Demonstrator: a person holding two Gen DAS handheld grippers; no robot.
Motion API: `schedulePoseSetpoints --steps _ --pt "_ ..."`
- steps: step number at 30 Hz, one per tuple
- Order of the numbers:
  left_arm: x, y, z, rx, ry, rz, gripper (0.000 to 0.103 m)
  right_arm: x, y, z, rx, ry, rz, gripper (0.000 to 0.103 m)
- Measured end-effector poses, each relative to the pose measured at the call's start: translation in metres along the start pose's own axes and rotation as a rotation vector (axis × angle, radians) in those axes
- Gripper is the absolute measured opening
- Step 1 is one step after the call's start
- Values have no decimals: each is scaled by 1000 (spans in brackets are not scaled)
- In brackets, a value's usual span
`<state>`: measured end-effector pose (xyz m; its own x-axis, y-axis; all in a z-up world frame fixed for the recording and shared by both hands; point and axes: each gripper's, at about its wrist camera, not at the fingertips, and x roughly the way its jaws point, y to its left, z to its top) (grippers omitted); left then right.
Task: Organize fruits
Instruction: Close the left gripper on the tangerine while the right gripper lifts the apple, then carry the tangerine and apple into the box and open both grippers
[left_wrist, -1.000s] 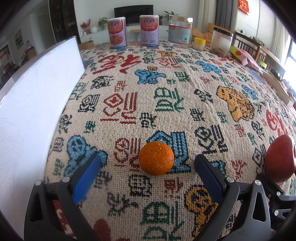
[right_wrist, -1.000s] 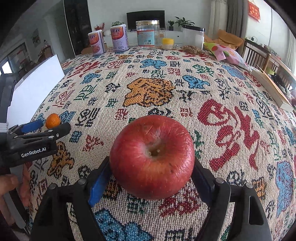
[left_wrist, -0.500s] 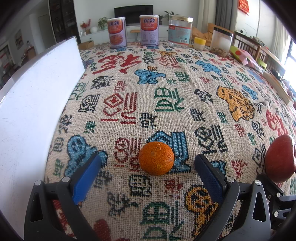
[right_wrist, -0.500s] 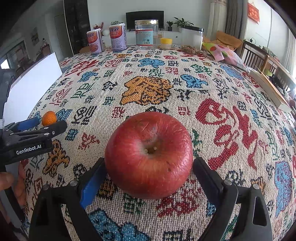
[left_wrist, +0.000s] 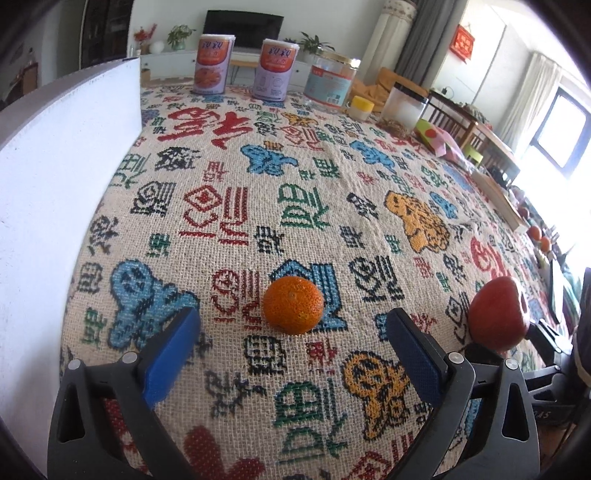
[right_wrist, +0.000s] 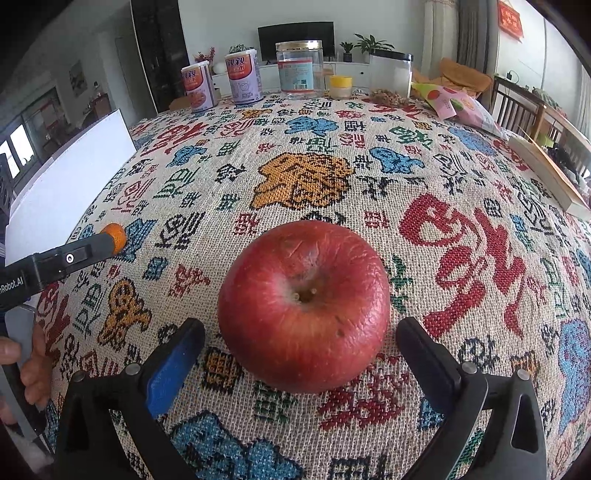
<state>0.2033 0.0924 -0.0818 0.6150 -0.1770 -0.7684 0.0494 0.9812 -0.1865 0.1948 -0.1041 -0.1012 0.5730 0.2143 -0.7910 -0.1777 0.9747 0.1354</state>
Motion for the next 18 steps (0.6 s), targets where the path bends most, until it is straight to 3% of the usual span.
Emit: schedulePoseSetpoints --steps 1,2,3,5,6,10,12,15,18 --pt "4 -9 0 52 11 51 95 -3 -4 0 20 -14 12 103" --pt "7 -18 -1 105 9 114 76 -6 -8 0 44 -31 19 102" --pt "7 -25 -2 148 -3 153 66 -9 -13 -1 67 -47 29 102" --pt "4 -28 -4 143 -9 122 46 -14 -21 -1 104 -75 60 98" --pt "3 -28 -5 133 -15 135 30 -15 -23 -2 114 -77 67 94" --pt "-6 -22 -11 75 -25 105 28 -8 -21 4 117 -61 93 83" --pt "-14 -23 -16 55 -22 92 28 -6 -16 7 92 -60 104 68" --pt "-42 -22 -21 -20 -26 -11 28 -9 -10 4 77 -48 98 68" --pt "-82 -23 -25 -85 -44 -133 28 -16 -26 -4 219 -29 236 68"
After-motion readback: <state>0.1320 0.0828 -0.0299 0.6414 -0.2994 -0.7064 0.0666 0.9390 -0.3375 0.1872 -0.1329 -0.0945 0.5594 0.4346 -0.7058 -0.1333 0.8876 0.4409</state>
